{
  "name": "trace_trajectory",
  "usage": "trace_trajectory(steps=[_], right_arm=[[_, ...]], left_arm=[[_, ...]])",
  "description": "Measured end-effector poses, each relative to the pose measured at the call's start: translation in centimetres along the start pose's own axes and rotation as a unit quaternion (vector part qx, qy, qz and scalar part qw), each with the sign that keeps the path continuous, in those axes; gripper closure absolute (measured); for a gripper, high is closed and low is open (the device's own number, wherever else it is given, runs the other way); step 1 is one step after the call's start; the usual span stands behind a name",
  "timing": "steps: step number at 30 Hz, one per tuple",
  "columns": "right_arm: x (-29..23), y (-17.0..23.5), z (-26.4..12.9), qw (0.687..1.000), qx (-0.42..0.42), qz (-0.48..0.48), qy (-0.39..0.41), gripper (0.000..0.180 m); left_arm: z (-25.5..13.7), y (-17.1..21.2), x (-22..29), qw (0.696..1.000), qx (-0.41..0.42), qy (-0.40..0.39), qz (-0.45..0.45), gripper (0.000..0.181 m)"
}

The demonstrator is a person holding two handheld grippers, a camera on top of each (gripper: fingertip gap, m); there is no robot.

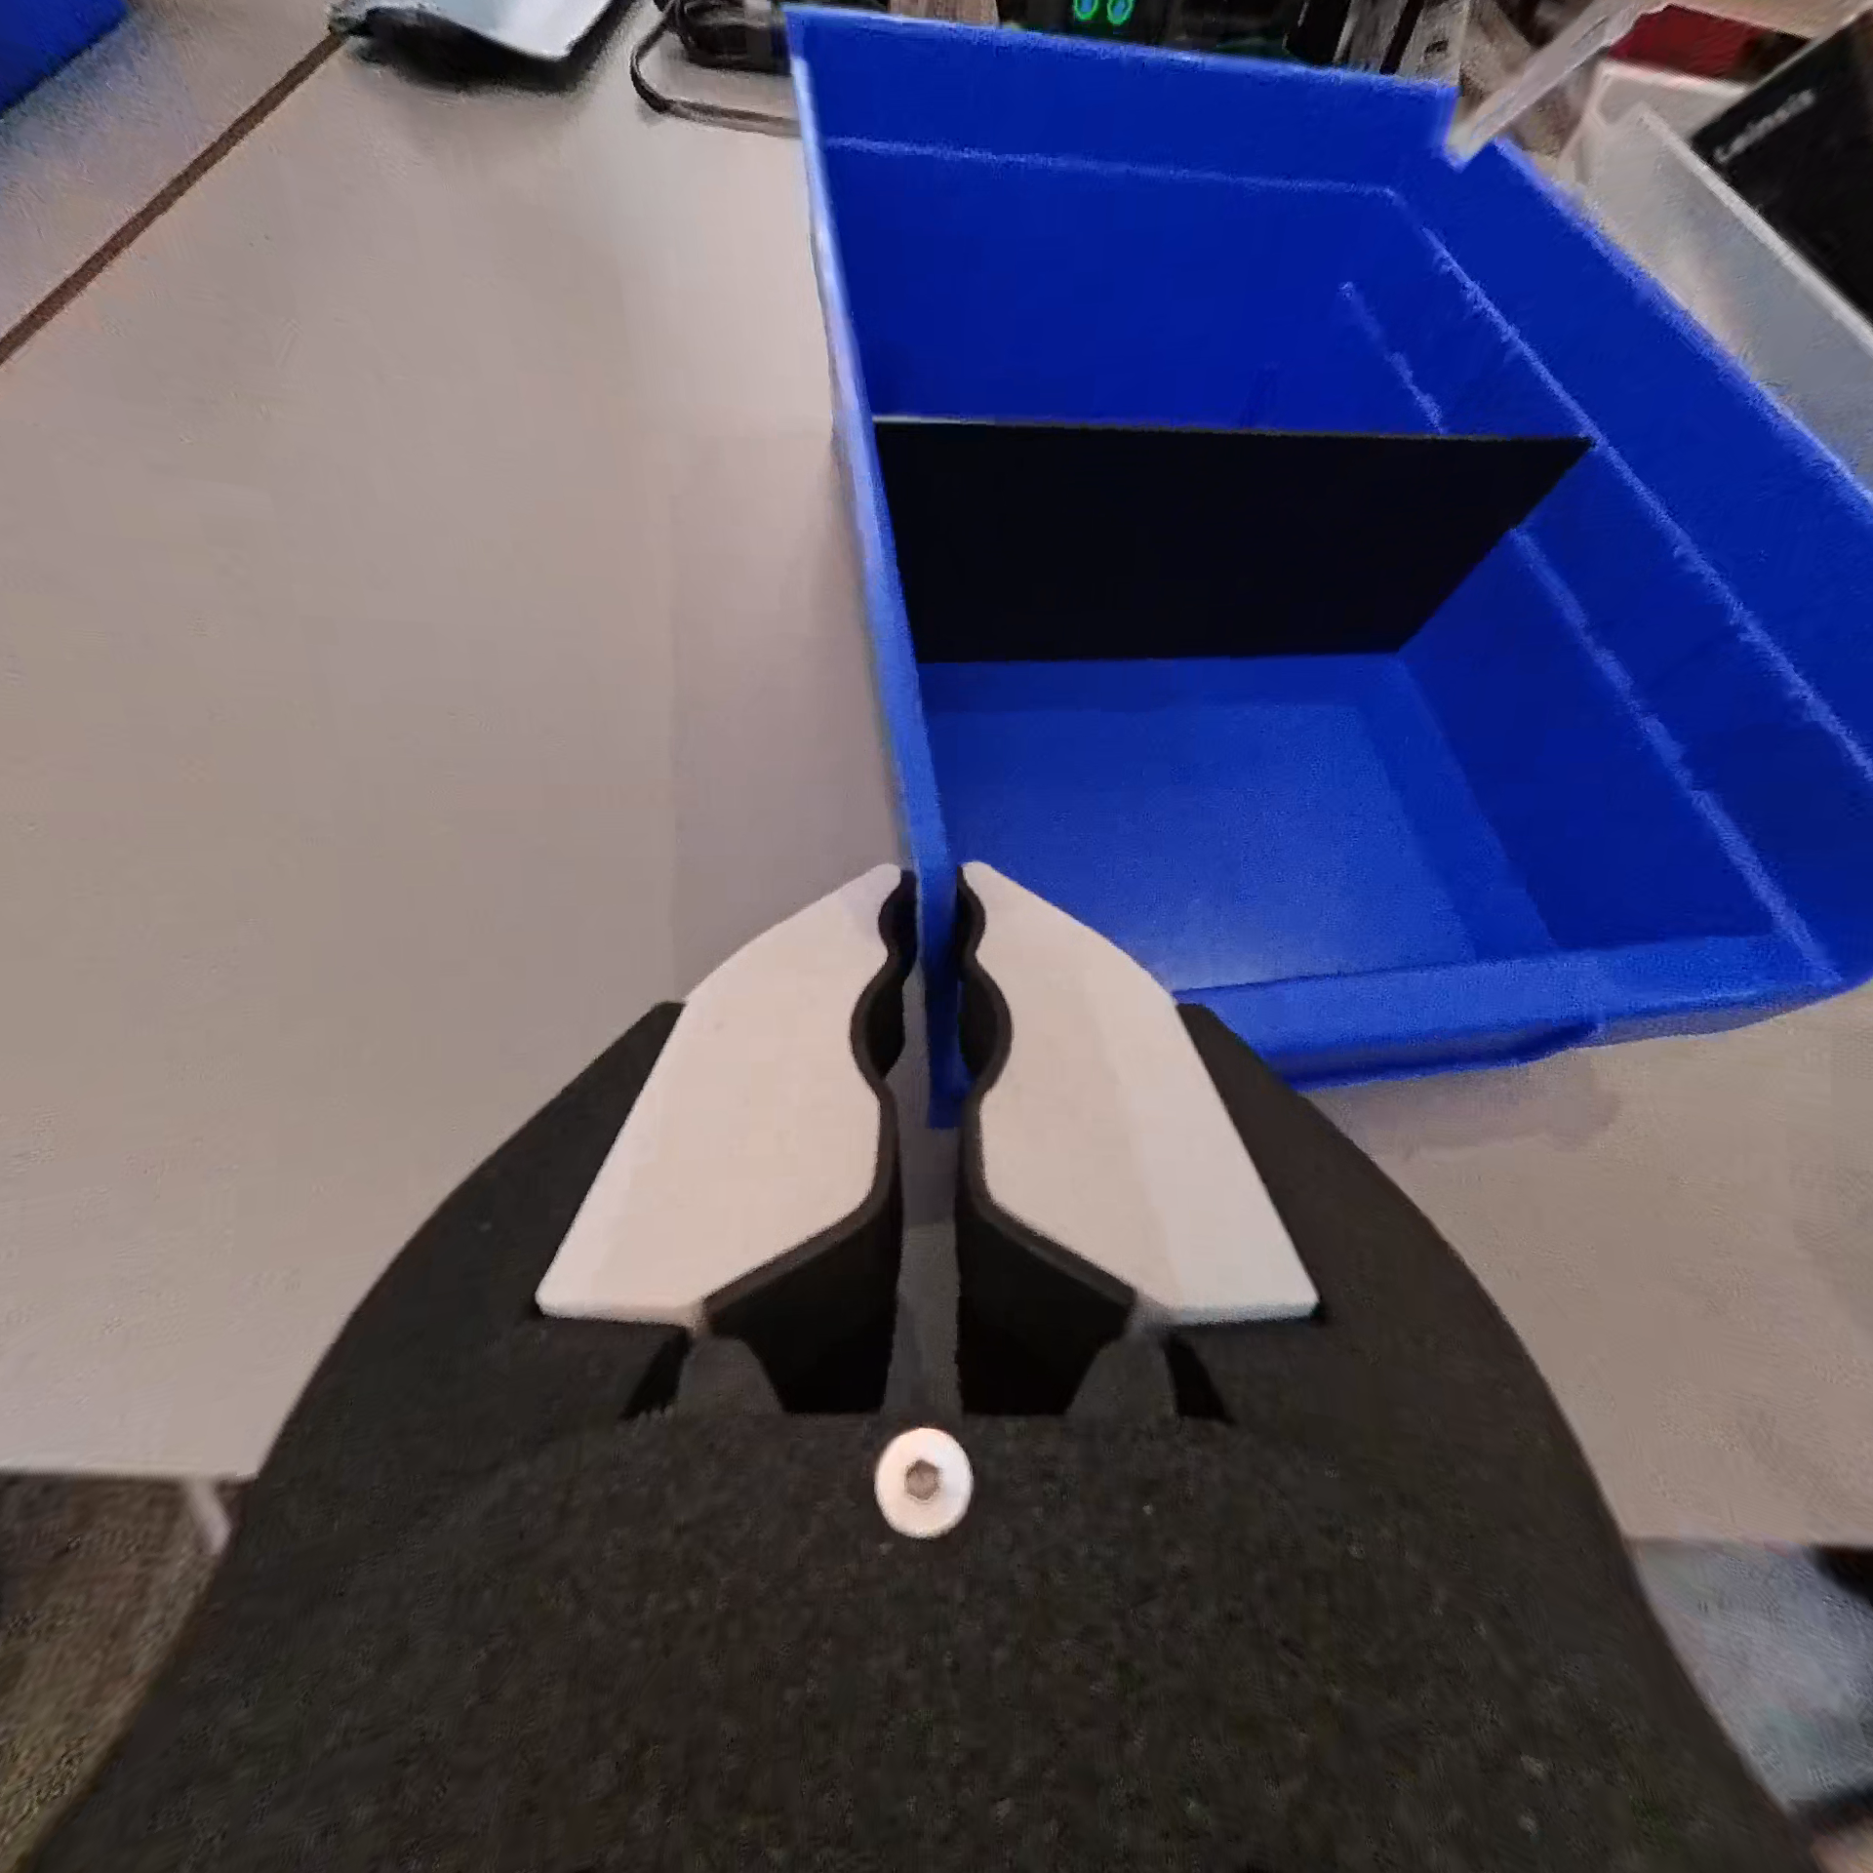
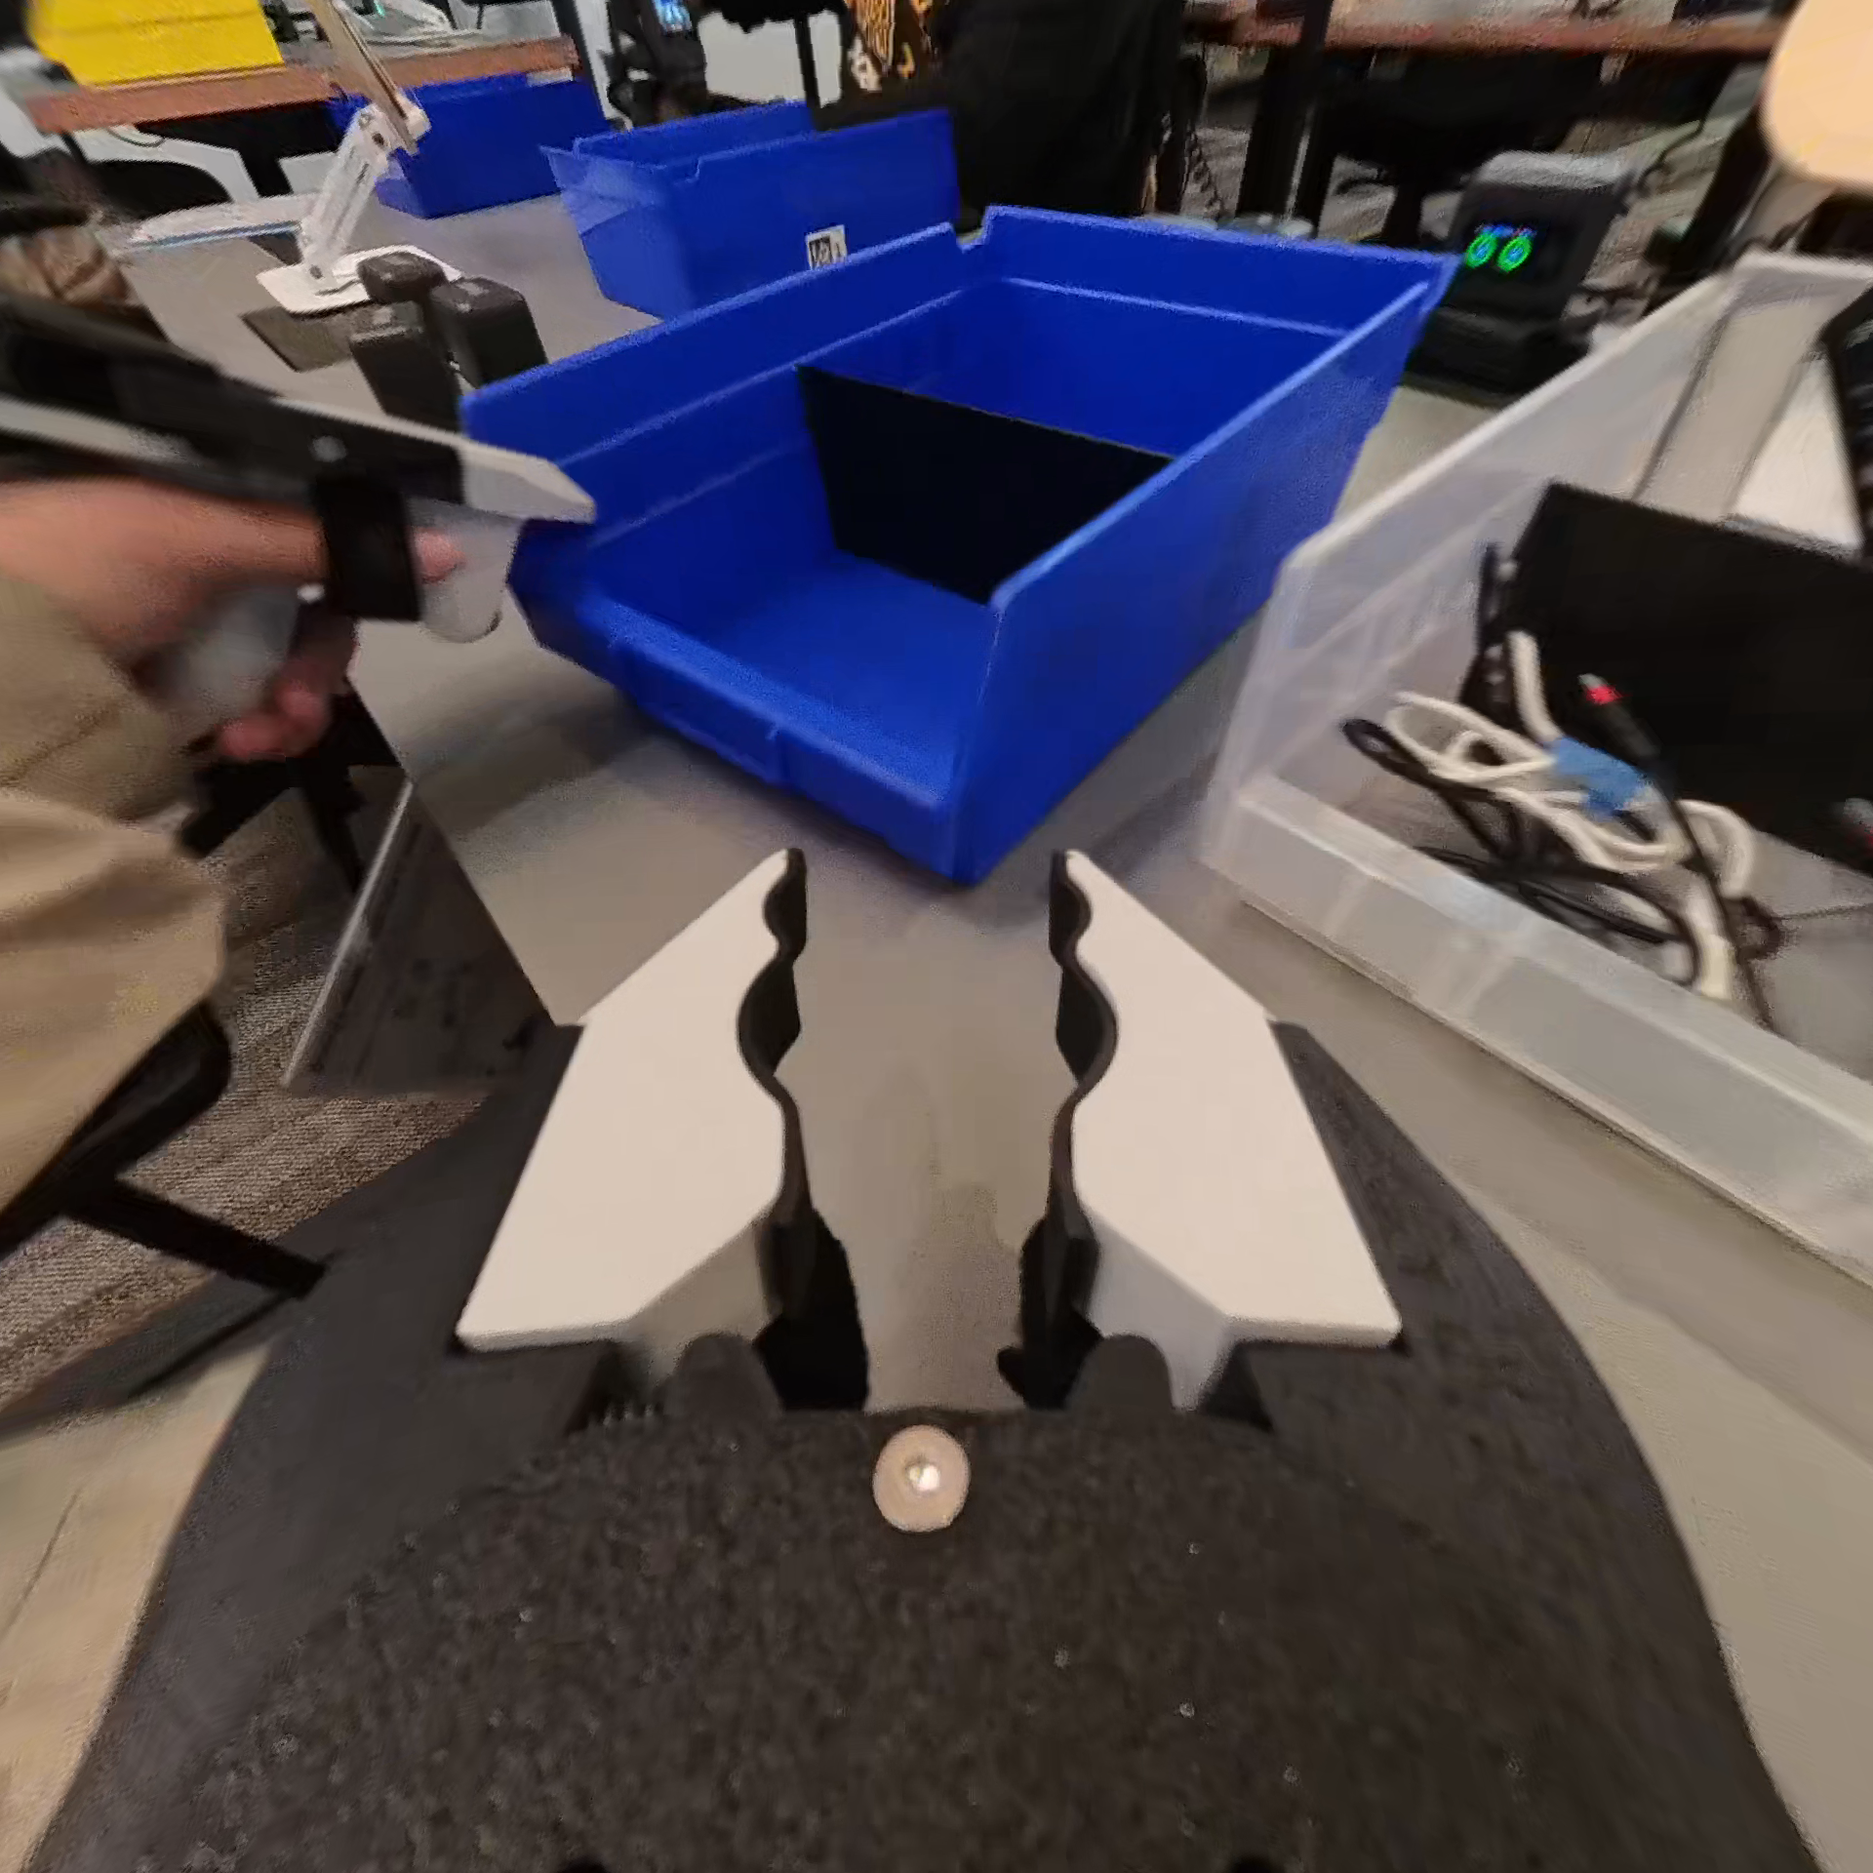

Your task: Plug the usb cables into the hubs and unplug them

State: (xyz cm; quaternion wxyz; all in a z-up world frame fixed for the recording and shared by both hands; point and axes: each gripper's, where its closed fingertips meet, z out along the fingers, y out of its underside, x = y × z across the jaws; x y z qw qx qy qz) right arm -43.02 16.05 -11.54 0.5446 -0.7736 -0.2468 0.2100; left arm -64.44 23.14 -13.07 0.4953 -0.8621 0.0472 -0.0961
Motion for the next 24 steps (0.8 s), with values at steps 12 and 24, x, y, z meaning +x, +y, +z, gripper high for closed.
trace_trajectory(steps=[12, 24], right_arm=[[1.5, -1.7, 3.2, 0.988, 0.011, -0.013, 0.155, 0.167], [10.3, -16.7, -11.1, 0.938, 0.174, -0.087, 0.286, 0.177]], left_arm=[[-9.3, 2.1, 4.0, 0.983, 0.079, -0.089, 0.143, 0.173], [-10.3, -11.7, 17.8, 0.955, 0.257, 0.01, 0.15, 0.173]])
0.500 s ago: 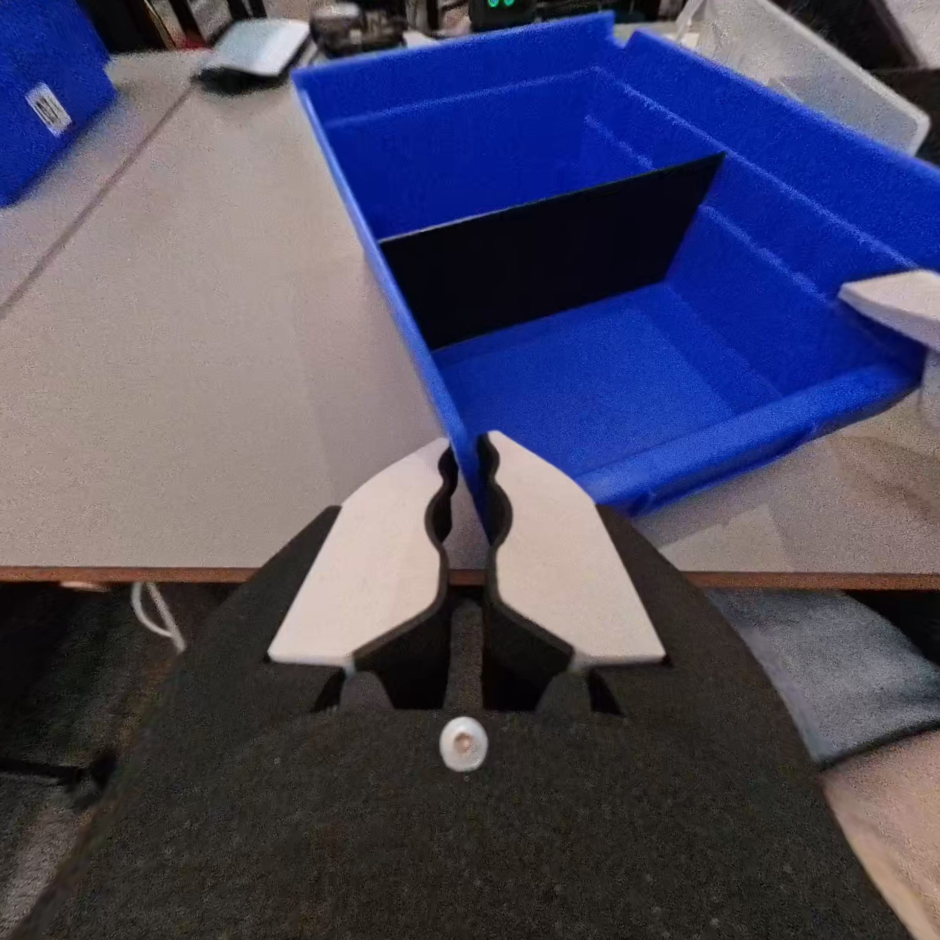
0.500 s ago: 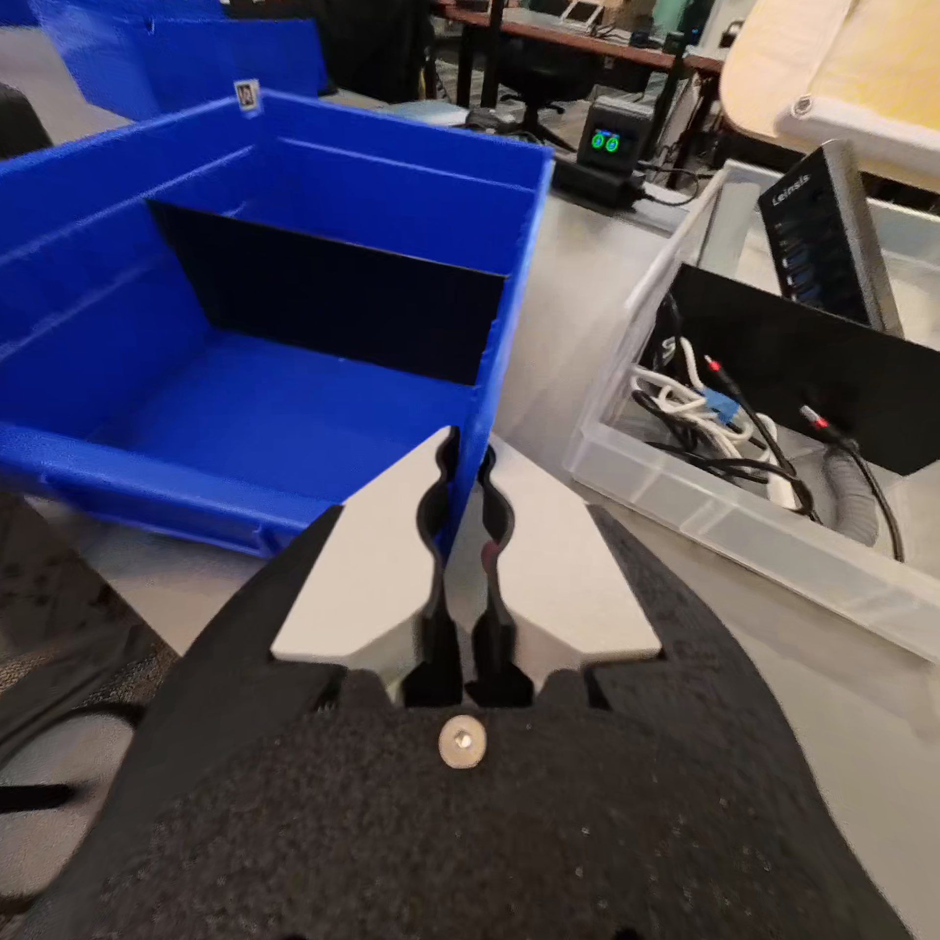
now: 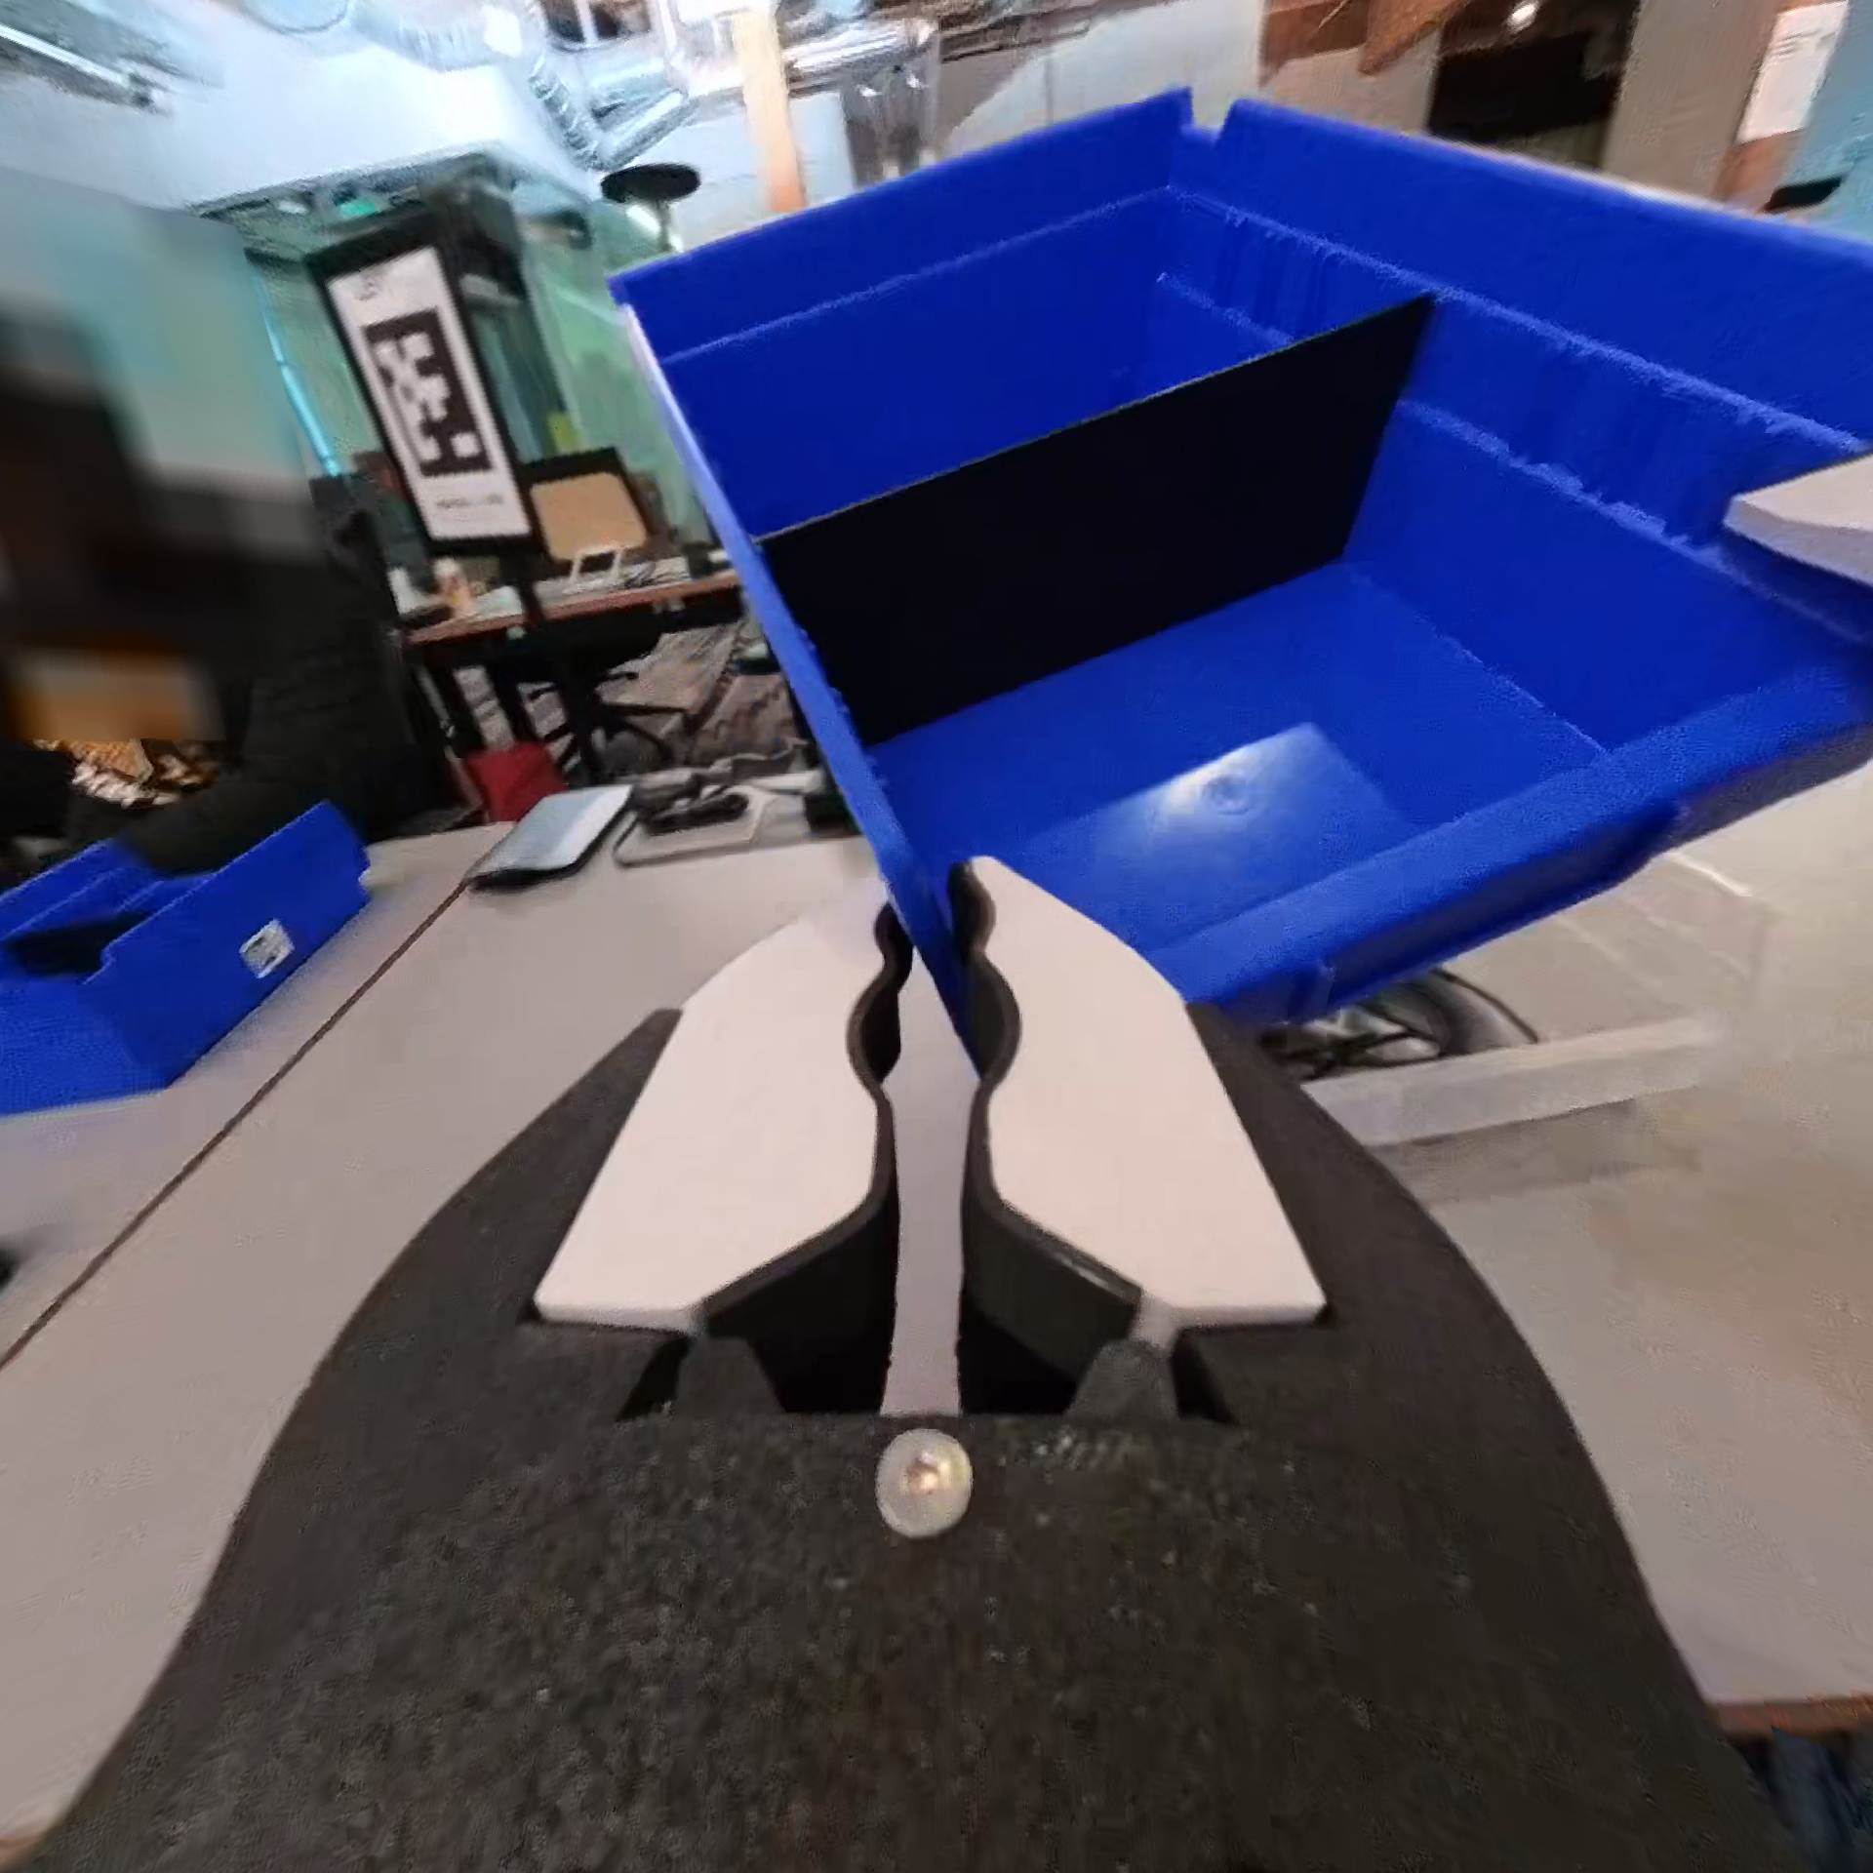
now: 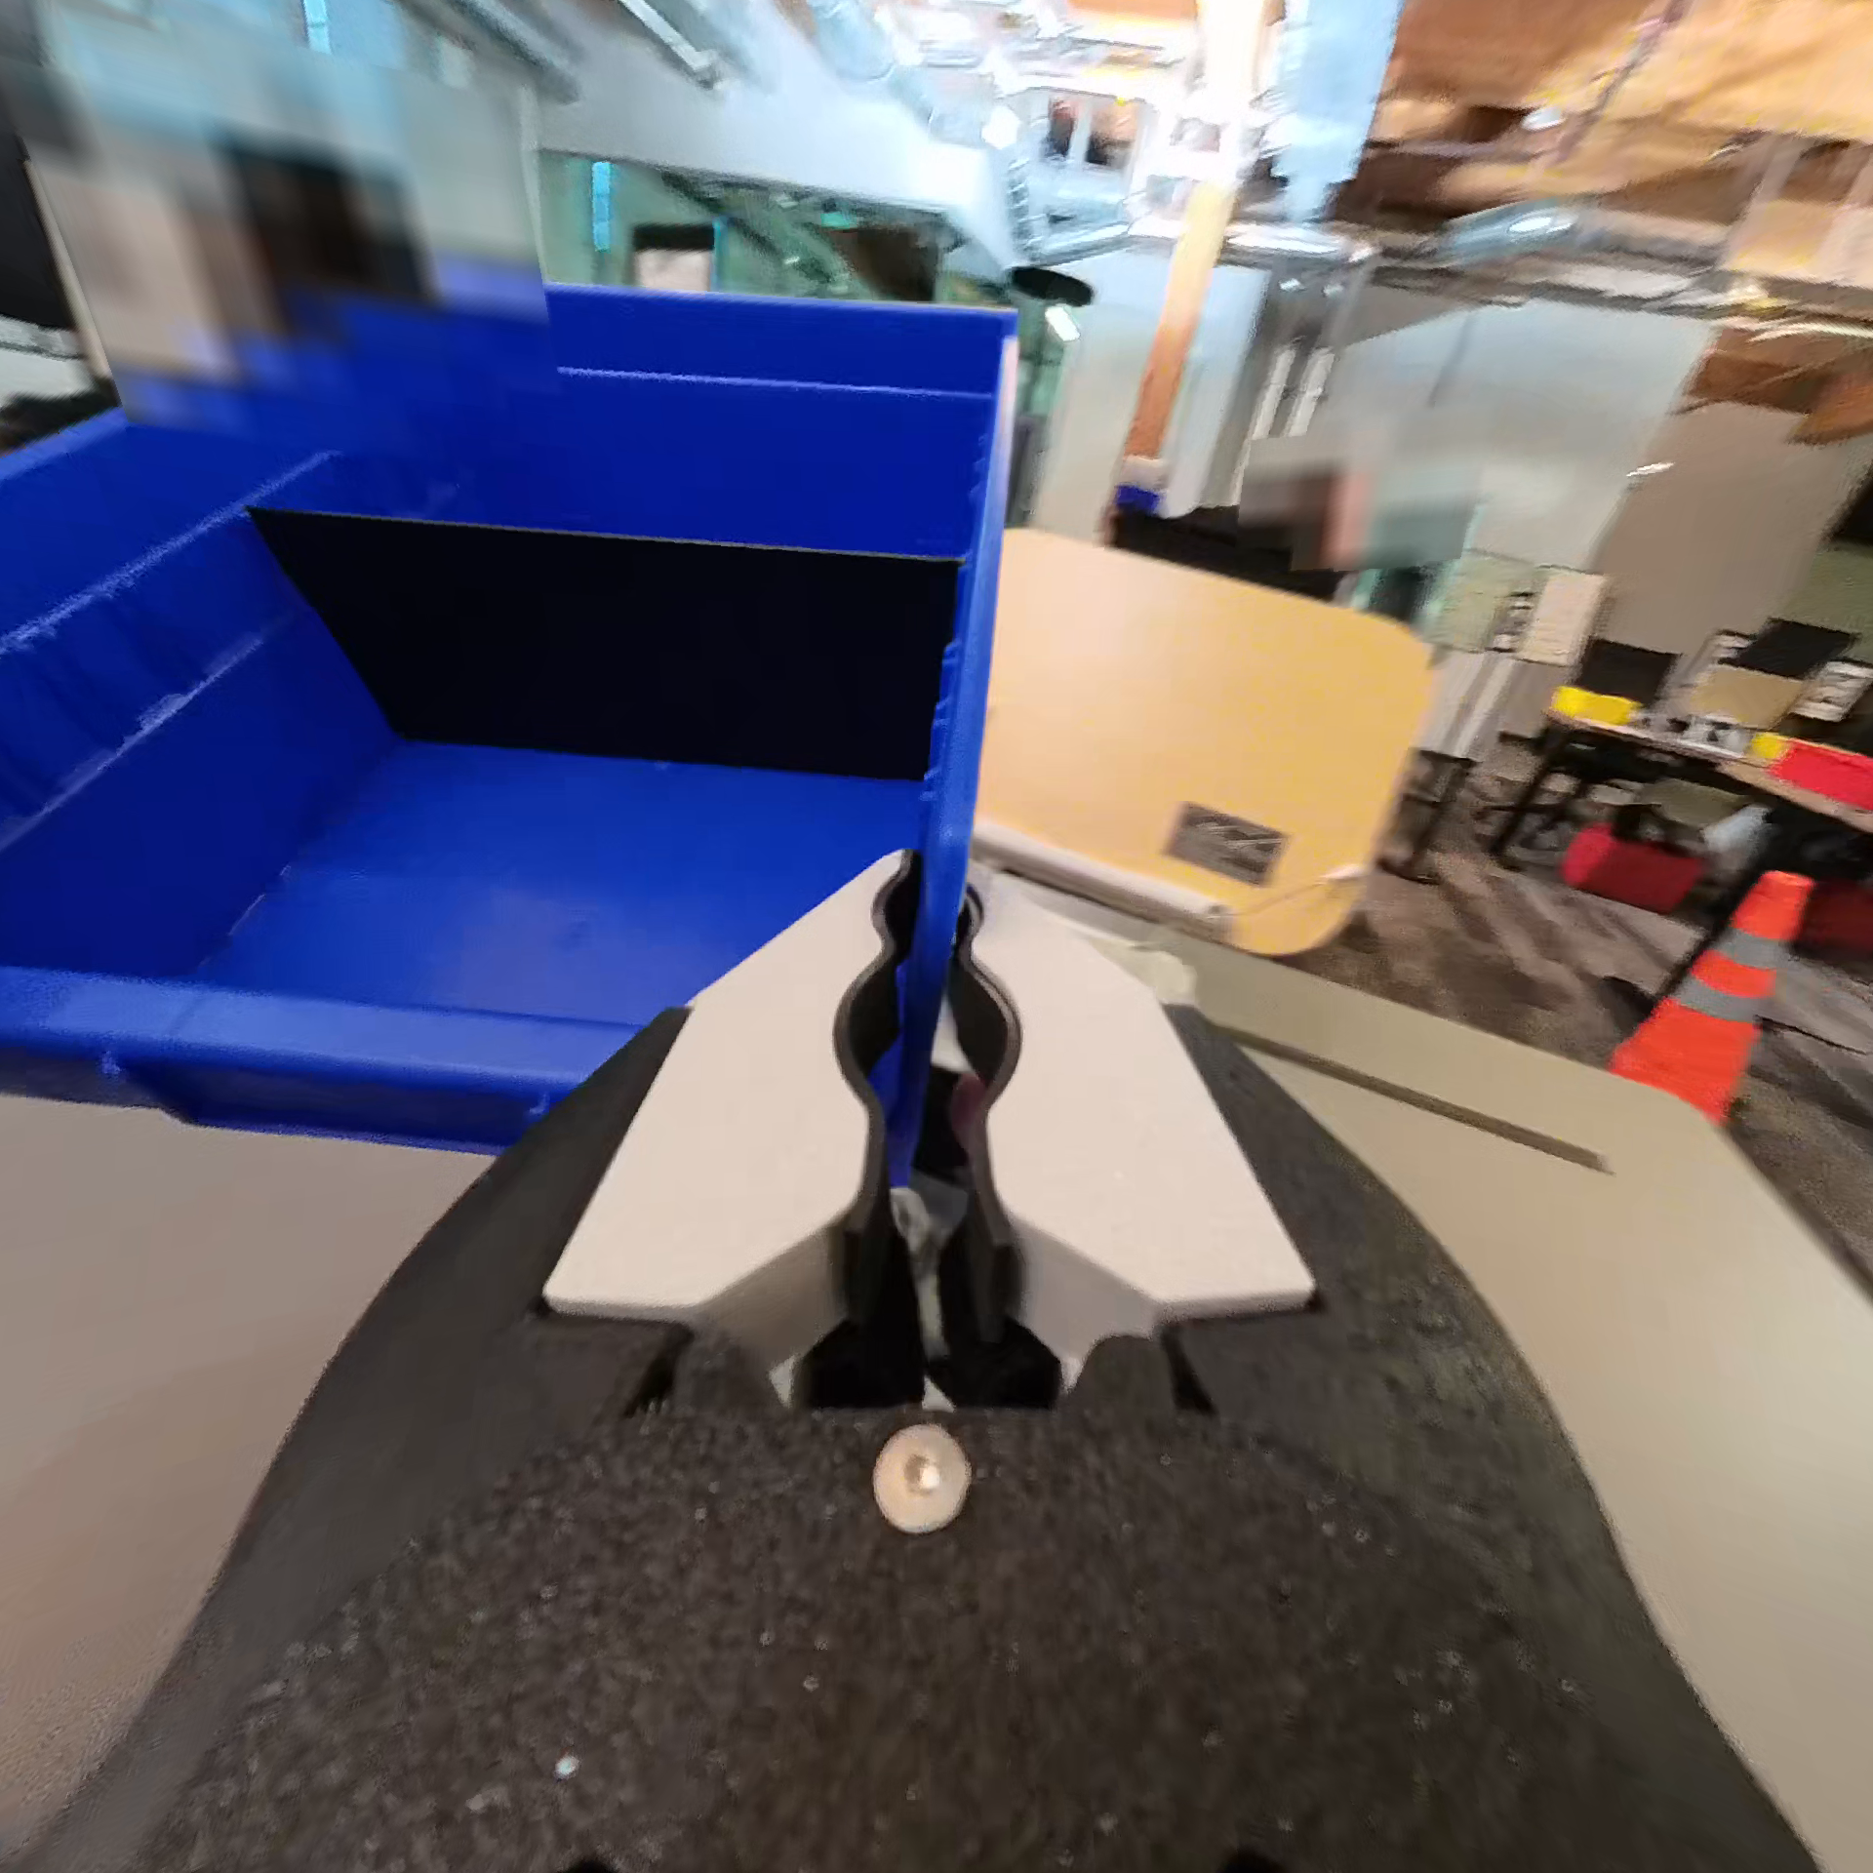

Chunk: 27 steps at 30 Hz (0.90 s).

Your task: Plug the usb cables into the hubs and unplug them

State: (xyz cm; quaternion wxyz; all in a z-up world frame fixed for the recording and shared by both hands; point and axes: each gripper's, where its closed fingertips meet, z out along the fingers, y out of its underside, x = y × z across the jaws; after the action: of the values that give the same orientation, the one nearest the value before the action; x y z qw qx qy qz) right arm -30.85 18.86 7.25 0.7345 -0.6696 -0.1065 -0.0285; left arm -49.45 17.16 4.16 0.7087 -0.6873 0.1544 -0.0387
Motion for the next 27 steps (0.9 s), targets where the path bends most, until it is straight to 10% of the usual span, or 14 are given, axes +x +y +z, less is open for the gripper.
trace_trajectory(steps=[7, 14, 27], right_arm=[[19.9, 0.4, -4.9, 0.987, -0.031, 0.011, 0.159, 0.178], [36.6, 10.0, -8.7, 0.96, -0.149, 0.066, 0.227, 0.178], [39.3, 25.5, -9.0, 0.948, -0.247, 0.124, 0.157, 0.177]], left_arm=[[8.8, -5.3, 18.3, 0.988, 0.016, 0.123, 0.088, 0.171], [13.0, -1.7, 37.2, 0.977, -0.037, 0.206, 0.052, 0.171], [14.1, 8.1, 43.4, 0.968, -0.128, 0.213, 0.046, 0.17]])
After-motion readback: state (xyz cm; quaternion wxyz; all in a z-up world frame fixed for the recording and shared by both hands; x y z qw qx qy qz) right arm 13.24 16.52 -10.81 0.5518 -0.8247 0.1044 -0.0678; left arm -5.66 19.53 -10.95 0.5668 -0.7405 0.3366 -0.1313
